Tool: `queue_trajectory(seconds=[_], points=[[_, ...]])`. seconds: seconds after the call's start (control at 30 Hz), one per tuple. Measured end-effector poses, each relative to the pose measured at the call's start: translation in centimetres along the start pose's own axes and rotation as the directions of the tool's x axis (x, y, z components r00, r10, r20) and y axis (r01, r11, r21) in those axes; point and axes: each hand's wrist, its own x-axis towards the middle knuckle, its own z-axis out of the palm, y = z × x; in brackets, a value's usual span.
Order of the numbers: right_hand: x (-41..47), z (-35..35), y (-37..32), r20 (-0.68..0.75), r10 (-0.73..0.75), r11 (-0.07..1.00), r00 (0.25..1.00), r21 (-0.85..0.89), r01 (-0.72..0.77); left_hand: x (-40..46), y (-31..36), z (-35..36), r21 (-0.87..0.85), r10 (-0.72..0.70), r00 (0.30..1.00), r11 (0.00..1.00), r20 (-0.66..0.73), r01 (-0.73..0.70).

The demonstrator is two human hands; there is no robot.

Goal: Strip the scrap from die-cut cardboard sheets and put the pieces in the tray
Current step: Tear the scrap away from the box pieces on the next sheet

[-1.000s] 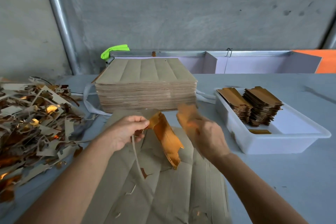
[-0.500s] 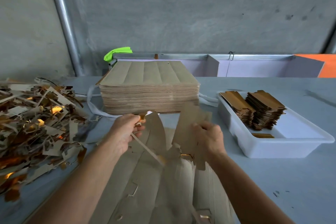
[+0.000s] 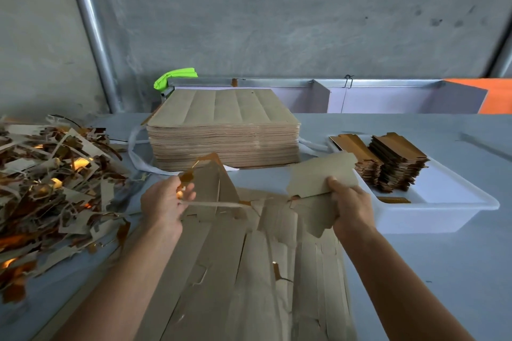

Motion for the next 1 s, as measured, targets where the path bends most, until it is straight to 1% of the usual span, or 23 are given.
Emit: queue_trajectory(seconds=[0.03, 0.07, 0.1, 0.13, 0.17, 0.2, 0.23, 0.27, 0.3, 0.33, 0.37, 0.4, 0.43, 0.47, 0.5, 0.53, 0.57, 0.63, 0.7, 0.8, 0.87, 0.93, 1.0], points=[[-0.1, 0.0, 0.0, 0.01, 0.018, 1.0, 1.0, 0.013, -0.018, -0.3, -0.2, -0.2, 0.177, 0.132, 0.991, 0.976, -0.02, -0.126], [-0.2, 0.1, 0.0, 0.02, 0.028, 0.999, 0.999, 0.019, -0.028, -0.7, -0.4, -0.3, 0.412, 0.29, 0.957, 0.87, 0.015, -0.27], [-0.3, 0.3, -0.1, 0.032, 0.032, 0.999, 0.999, 0.023, -0.033, -1.1, -0.4, -0.3, 0.63, 0.422, 0.9, 0.671, 0.109, -0.391], [-0.4, 0.6, -0.1, 0.044, 0.038, 0.999, 0.998, 0.027, -0.039, -1.4, -0.3, -0.2, 0.769, 0.504, 0.831, 0.427, 0.235, -0.476], [-0.6, 0.9, -0.1, 0.054, 0.042, 0.999, 0.998, 0.028, -0.044, -1.9, -0.3, 0.1, 0.817, 0.534, 0.762, 0.205, 0.367, -0.538], [-0.7, 1.2, -0.1, 0.06, 0.042, 0.999, 0.997, 0.029, -0.044, -2.2, -0.4, 0.4, 0.791, 0.53, 0.683, 0.037, 0.502, -0.611], [-0.9, 1.6, -0.1, 0.068, 0.034, 0.999, 0.997, 0.035, -0.037, -2.6, -0.5, 0.8, 0.711, 0.5, 0.584, -0.096, 0.64, -0.697], [-1.1, 1.8, -0.2, 0.08, 0.018, 0.999, 0.997, 0.043, -0.022, -3.1, -0.7, 1.4, 0.594, 0.455, 0.47, -0.178, 0.756, -0.784], [-1.3, 2.1, -0.1, 0.097, -0.004, 0.999, 0.995, 0.051, -0.001, -3.7, -1.1, 2.0, 0.462, 0.396, 0.366, -0.179, 0.842, -0.869], [-1.5, 2.3, -0.1, 0.114, -0.029, 0.998, 0.993, 0.056, 0.022, -4.4, -1.7, 2.7, 0.361, 0.336, 0.316, -0.079, 0.887, -0.929], [-1.7, 2.4, -0.2, 0.127, -0.051, 0.997, 0.991, 0.058, 0.044, -5.2, -2.2, 3.2, 0.331, 0.252, 0.343, 0.089, 0.905, -0.939], [-1.9, 2.5, -0.2, 0.133, -0.073, 0.996, 0.988, 0.062, 0.066, -5.8, -2.8, 3.7, 0.365, 0.159, 0.412, 0.257, 0.897, -0.895], [-1.9, 2.4, -0.2, 0.14, -0.097, 0.993, 0.985, 0.074, 0.087, -6.2, -3.3, 4.1, 0.422, 0.058, 0.485, 0.41, 0.873, -0.808], [-2.0, 2.4, -0.2, 0.153, -0.124, 0.989, 0.98, 0.097, 0.11, -6.3, -3.9, 4.4, 0.466, -0.027, 0.534, 0.528, 0.845, -0.71], [-2.1, 2.4, -0.3, 0.172, -0.151, 0.984, 0.973, 0.121, 0.131, -6.4, -4.6, 4.5, 0.47, -0.076, 0.55, 0.623, 0.831, -0.625], [-2.2, 2.4, -0.3, 0.198, -0.169, 0.981, 0.965, 0.132, 0.145, -6.2, -5.2, 4.6, 0.463, -0.099, 0.558, 0.684, 0.824, -0.564], [-2.3, 2.3, -0.3, 0.219, -0.179, 0.98, 0.959, 0.124, 0.154, -6.2, -5.7, 4.7, 0.454, -0.097, 0.563, 0.71, 0.82, -0.538], [-2.5, 2.2, -0.4, 0.222, -0.183, 0.98, 0.958, 0.112, 0.161, -5.9, -6.0, 4.6, 0.485, -0.069, 0.6, 0.666, 0.797, -0.567], [-2.4, 2.0, -1.0, 0.157, -0.164, 0.978, 0.974, 0.151, 0.141, -5.4, -6.4, 4.0, 0.521, -0.047, 0.643, 0.634, 0.764, -0.572], [-1.8, 1.2, -2.3, 0.035, -0.176, 0.977, 0.984, 0.132, 0.17, -4.7, -5.5, 2.8, 0.443, 0.051, 0.712, 0.752, 0.7, -0.489], [-1.3, 0.2, -2.6, 0.01, -0.228, 0.973, 0.974, 0.049, 0.227, -3.9, -4.4, 2.1, 0.322, 0.136, 0.792, 0.863, 0.595, -0.39], [-0.9, -0.7, -2.6, 0.041, -0.311, 0.944, 0.949, -0.105, 0.314, -2.8, -2.9, 1.3, 0.21, 0.171, 0.864, 0.931, 0.474, -0.3], [-0.7, -1.7, -2.3, 0.121, -0.39, 0.872, 0.913, -0.269, 0.408, -1.9, -1.2, 0.2, 0.143, 0.161, 0.912, 0.963, 0.378, -0.229]])
